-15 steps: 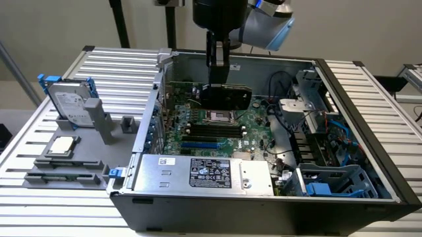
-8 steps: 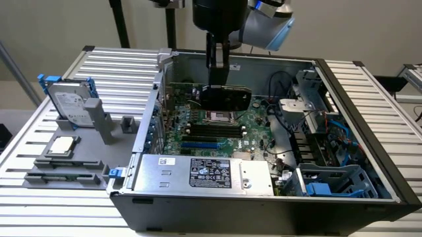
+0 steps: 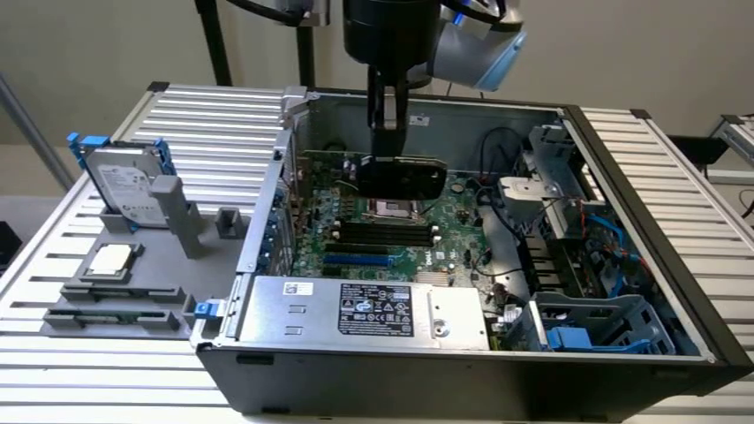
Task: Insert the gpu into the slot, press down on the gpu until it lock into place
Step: 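Insert the gpu into the slot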
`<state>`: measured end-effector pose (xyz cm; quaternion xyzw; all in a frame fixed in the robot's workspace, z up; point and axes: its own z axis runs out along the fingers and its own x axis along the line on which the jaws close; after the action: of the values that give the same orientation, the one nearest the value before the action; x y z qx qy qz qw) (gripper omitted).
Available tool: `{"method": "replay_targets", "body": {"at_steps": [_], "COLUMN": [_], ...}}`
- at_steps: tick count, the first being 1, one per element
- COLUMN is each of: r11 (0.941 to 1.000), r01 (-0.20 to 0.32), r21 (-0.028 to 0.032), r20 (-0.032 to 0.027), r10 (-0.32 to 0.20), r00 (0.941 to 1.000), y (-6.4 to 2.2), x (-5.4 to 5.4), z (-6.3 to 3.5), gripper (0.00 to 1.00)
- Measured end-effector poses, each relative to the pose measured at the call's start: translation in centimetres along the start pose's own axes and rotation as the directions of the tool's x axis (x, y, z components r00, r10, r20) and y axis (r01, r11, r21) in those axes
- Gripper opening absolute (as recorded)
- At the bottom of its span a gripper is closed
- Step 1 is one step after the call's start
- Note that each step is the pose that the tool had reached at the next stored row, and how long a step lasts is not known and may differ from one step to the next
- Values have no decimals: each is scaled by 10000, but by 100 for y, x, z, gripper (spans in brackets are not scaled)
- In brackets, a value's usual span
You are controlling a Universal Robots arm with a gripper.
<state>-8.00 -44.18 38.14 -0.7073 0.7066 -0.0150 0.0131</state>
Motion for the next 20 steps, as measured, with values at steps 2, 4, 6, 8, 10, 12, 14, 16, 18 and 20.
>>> {"method": "replay_targets", "body": {"at_steps": [2,4,6,8,10,12,14,16,18,20], "r11": [10000,10000,10000,10000,9999,9997,9995,9992,9990,9989], "r01": [-10,-28,-58,-91,-139,-230,-326,-402,-443,-472], "r21": [-1,-2,-2,-2,-1,-2,-3,-5,-6,-7], "r20": [0,-1,-3,-4,-4,13,35,62,84,114], "r10": [10,28,58,91,139,230,326,403,443,472], "r00": [10000,10000,10000,10000,9999,9997,9995,9992,9990,9988], "y": [7,17,27,34,42,47,54,61,66,68], "x": [0,0,0,0,0,0,1,4,20,62], "z": [33,67,104,140,175,202,225,246,266,286], "gripper": [26,26,26,26,26,26,26,26,26,26]}}
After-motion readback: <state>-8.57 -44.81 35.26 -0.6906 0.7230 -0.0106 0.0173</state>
